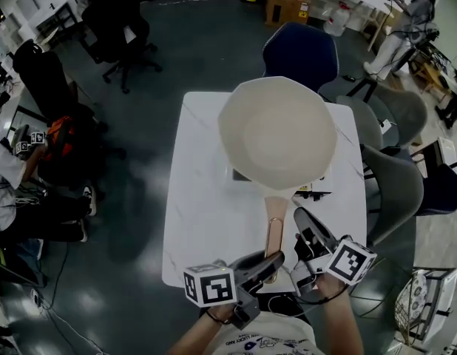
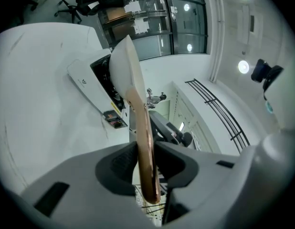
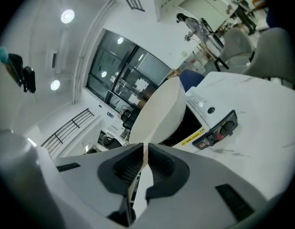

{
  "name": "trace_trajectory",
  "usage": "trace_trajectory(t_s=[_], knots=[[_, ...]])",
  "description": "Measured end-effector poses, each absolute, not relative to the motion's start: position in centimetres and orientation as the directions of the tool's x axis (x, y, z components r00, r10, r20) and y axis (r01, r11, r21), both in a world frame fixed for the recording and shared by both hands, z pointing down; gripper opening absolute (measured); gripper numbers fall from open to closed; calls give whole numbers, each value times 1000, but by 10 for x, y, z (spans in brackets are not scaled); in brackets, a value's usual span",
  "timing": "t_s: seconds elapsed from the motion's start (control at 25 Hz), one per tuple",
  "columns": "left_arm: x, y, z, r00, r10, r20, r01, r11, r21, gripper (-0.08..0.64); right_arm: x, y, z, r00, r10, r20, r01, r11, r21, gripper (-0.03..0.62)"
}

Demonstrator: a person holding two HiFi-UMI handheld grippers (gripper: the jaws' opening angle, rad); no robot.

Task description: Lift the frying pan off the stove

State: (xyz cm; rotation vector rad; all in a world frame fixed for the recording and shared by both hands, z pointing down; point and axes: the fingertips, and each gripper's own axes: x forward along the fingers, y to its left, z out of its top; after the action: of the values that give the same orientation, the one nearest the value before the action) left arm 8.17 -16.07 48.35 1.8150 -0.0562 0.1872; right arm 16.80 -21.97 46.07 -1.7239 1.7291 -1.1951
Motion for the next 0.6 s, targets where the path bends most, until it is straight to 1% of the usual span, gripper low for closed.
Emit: trace_trajectory(t_s=[0.12, 0.16, 0.2, 0.24, 0.4, 0.6], knots=[[83, -159, 483, 987, 62, 151, -131, -247, 960, 123, 166, -226, 460, -182, -954, 238, -513, -114, -851, 26], [82, -159, 483, 987, 61, 150, -131, -247, 960, 123, 165, -229, 460, -199, -952, 232, -493, -107, -863, 51], [82, -160, 482, 987, 60, 151, -132, -248, 960, 124, 163, -231, 461, -214, -950, 227, -471, -103, -876, 92], [82, -160, 482, 986, 58, 154, -135, -248, 959, 124, 163, -234, 463, -228, -947, 225, -448, -103, -888, 110], [83, -160, 479, 986, 44, 161, -146, -245, 959, 123, 161, -240, 471, -273, -933, 233, -372, -121, -920, 110], [83, -163, 476, 987, 27, 159, -148, -237, 960, 124, 162, -248, 482, -322, -910, 261, -329, -151, -932, 119]])
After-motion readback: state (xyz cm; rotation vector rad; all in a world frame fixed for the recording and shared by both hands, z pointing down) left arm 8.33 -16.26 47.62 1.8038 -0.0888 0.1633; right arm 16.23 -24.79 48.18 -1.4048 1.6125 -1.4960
